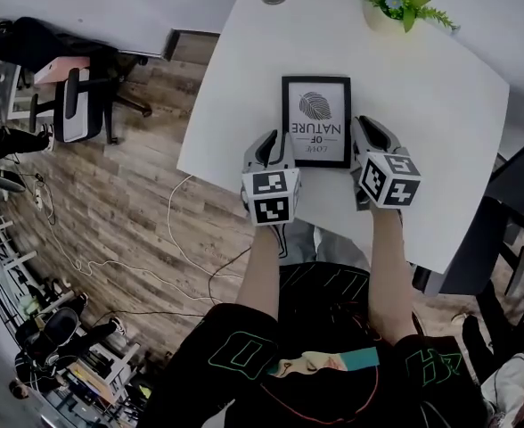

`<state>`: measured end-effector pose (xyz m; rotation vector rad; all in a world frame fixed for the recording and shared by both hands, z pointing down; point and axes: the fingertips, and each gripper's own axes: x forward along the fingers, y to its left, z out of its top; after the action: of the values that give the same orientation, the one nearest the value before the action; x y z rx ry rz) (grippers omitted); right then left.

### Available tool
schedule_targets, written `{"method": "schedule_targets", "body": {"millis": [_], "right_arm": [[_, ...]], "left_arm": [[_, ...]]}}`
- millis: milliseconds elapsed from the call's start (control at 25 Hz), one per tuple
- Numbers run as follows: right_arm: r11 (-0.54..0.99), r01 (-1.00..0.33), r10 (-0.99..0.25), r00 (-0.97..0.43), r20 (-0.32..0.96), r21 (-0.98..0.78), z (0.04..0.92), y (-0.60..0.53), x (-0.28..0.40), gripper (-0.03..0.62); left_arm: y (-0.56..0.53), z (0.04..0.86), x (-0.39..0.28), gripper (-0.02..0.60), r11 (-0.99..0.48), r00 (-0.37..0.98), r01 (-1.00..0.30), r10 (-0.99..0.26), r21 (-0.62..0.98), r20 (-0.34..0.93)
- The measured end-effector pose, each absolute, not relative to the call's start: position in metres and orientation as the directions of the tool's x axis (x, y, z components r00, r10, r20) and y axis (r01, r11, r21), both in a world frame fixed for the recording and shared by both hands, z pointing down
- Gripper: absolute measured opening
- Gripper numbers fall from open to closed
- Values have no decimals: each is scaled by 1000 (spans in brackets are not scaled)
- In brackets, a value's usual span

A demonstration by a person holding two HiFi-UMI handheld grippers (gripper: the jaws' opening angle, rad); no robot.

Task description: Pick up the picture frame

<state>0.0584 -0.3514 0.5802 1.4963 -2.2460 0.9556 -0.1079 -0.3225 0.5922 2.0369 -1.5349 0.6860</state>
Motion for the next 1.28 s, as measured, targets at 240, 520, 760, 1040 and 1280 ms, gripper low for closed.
{"method": "schedule_targets", "body": {"millis": [240, 520, 760, 1040, 1280], "right_arm": [[229, -909, -688, -405, 602, -350, 593, -354, 56, 104], [234, -913, -646, -403, 648, -335, 603, -355, 52, 121], [249, -914, -616, -404, 676, -320, 611, -359, 45, 127], [282, -916, -571, -398, 718, -284, 617, -360, 37, 112], [265, -913, -558, -408, 723, -311, 618, -359, 37, 107]], "left_arm": [[-329, 605, -105, 95, -249, 250, -963, -689, 102, 680], [-336, 613, -101, 100, -259, 267, -959, -670, 119, 693], [-342, 619, -99, 101, -274, 282, -953, -645, 130, 710], [-346, 621, -96, 101, -299, 301, -945, -631, 134, 715], [-344, 621, -94, 100, -303, 295, -945, -622, 125, 726]]}}
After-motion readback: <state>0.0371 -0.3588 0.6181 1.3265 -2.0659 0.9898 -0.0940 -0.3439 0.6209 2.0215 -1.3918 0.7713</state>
